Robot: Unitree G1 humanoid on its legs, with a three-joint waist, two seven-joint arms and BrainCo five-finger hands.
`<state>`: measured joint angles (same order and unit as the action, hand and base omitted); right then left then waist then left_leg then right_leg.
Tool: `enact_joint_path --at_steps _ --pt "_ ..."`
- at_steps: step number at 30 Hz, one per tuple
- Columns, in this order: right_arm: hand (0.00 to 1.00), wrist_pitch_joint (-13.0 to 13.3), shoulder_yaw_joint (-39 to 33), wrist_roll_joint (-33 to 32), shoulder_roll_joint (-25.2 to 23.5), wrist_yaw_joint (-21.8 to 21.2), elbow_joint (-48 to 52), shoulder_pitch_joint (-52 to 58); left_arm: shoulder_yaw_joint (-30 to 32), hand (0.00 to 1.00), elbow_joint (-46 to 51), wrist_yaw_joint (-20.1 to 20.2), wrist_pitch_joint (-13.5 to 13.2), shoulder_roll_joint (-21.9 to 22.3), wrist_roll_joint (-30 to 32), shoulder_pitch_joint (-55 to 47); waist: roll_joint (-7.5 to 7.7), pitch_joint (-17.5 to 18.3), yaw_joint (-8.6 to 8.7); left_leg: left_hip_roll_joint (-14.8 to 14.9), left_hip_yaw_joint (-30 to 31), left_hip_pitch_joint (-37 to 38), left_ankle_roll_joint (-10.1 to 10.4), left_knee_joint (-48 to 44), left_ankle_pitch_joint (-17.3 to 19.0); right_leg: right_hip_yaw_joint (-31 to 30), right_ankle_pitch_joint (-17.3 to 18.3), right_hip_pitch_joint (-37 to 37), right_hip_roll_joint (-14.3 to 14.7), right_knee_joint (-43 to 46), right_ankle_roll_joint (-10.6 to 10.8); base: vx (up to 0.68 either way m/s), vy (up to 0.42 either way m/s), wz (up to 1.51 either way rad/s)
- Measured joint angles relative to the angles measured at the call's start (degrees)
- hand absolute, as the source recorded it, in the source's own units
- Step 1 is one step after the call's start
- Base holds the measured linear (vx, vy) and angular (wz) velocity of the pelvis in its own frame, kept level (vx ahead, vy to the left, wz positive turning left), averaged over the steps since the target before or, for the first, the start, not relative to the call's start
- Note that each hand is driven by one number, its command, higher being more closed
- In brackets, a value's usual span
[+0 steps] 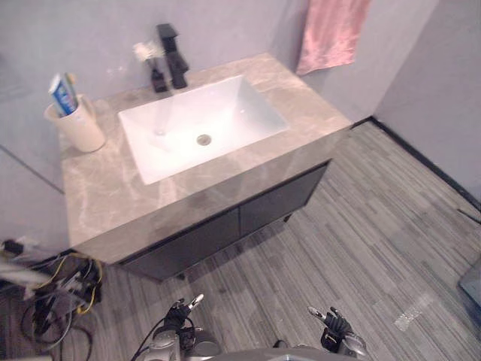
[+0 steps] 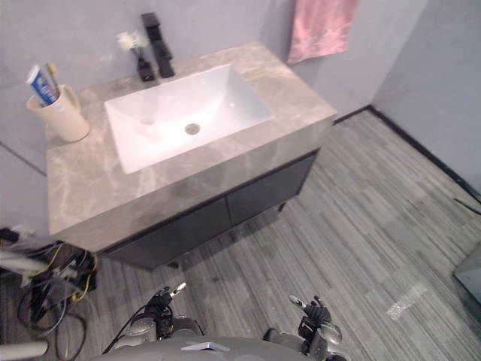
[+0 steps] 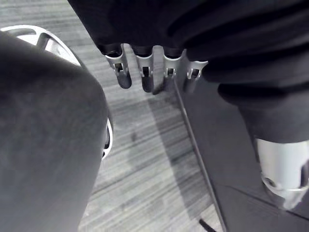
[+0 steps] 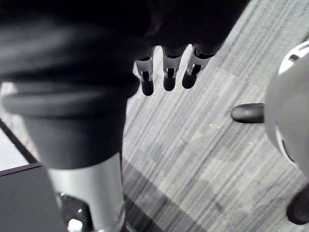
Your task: Organize washtable
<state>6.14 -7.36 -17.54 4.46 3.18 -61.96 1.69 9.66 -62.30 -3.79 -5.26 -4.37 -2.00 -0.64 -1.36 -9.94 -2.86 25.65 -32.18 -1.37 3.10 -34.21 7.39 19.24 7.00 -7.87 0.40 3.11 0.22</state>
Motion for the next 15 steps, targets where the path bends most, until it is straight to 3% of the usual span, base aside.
enact_joint_path --at_steps 1,2,3,4,7,10,11,12,15 --pt "0.0 -0.02 0.55 1.3 0.22 -0.01 0.64 0.16 1.38 0.0 0.09 -0.18 -0.04 0.49 -0.06 -0.11 -0.72 -0.38 -0.2 0.08 7.14 -2.15 -2.1 -4.83 -1.03 -4.16 0.63 0.51 0.94 1.76 -1.05 -0.16 -0.282 -1.67" --pt "0.0 -0.08 0.92 1.36 1.35 -0.13 0.53 0.09 2.41 0.0 0.04 -0.26 -0.05 1.01 -1.3 -0.5 -0.92 -0.42 -0.87 -4.67 16.58 -3.44 -0.21 -6.58 2.87 -9.98 1.14 1.9 0.97 3.62 -2.03 -0.2 -0.271 -2.07" --pt "0.0 -0.26 0.9 1.37 1.88 -0.35 0.18 -0.2 2.89 0.0 0.1 -0.21 -0.06 1.2 -2.04 -0.9 -1.13 -0.55 -1.02 -7.94 20.3 -3.7 0.66 -6.9 5.29 -13.05 1.73 2.47 0.98 4.26 -3.22 -0.19 -0.103 -2.41" --pt "0.0 -0.25 0.73 1.7 2.6 -0.66 -1.35 -0.4 3.88 0.0 0.05 -0.2 0.01 1.14 -2.18 -2.0 -1.33 -0.58 -0.96 -14.25 25.25 -4.92 0.86 -7.25 8.86 -18.66 1.78 3.34 1.04 4.92 -3.92 -0.18 0.011 -1.98" --pt "0.0 -0.57 -2.28 3.25 4.21 -1.18 -3.38 0.83 4.75 0.0 -0.4 -0.1 0.18 1.31 -2.23 -6.07 -2.24 -0.63 -0.87 -23.46 32.92 -9.7 0.07 -2.05 10.27 -29.41 2.35 3.91 2.24 6.59 -4.18 -0.29 0.073 -2.17" --pt "0.0 -0.77 -6.94 5.54 4.43 -1.15 -3.75 3.17 8.48 0.0 -0.76 -0.27 0.57 2.43 -2.18 -8.72 -2.69 -0.5 -1.02 -26.24 46.41 -12.93 2.53 9.35 7.76 -38.41 5.27 5.02 5.09 10.61 -3.11 -0.25 0.054 -1.73" --pt "0.0 -0.96 -7.64 5.69 4.31 -1.13 -3.79 4.07 9.07 0.0 -0.96 -0.28 0.67 2.73 -2.2 -9.43 -2.67 -0.19 -1.06 -26.04 46.43 -12.89 2.88 8.85 6.07 -39.95 6.2 5.19 5.54 11.87 -2.57 0.08 0.07 -1.42" --pt "0.0 -1.62 -9.36 5.78 3.79 -1.12 -3.82 5.37 9.8 0.0 -1.33 -0.25 0.89 3.0 -2.24 -10.96 -2.74 1.22 -1.01 -26.34 45.33 -12.62 1.64 7.8 4.5 -42.28 7.85 5.63 5.8 13.67 -2.13 0.27 0.128 -1.24" --pt "0.0 -2.54 -14.11 5.78 0.06 -1.45 -3.77 9.07 11.77 0.0 -2.27 0.19 1.09 1.94 -2.19 -12.57 1.65 4.34 -0.85 -26.61 36.65 -12.07 -1.67 6.8 6.86 -46.65 11.81 9.36 4.17 21.49 -0.24 0.38 0.112 -1.23"
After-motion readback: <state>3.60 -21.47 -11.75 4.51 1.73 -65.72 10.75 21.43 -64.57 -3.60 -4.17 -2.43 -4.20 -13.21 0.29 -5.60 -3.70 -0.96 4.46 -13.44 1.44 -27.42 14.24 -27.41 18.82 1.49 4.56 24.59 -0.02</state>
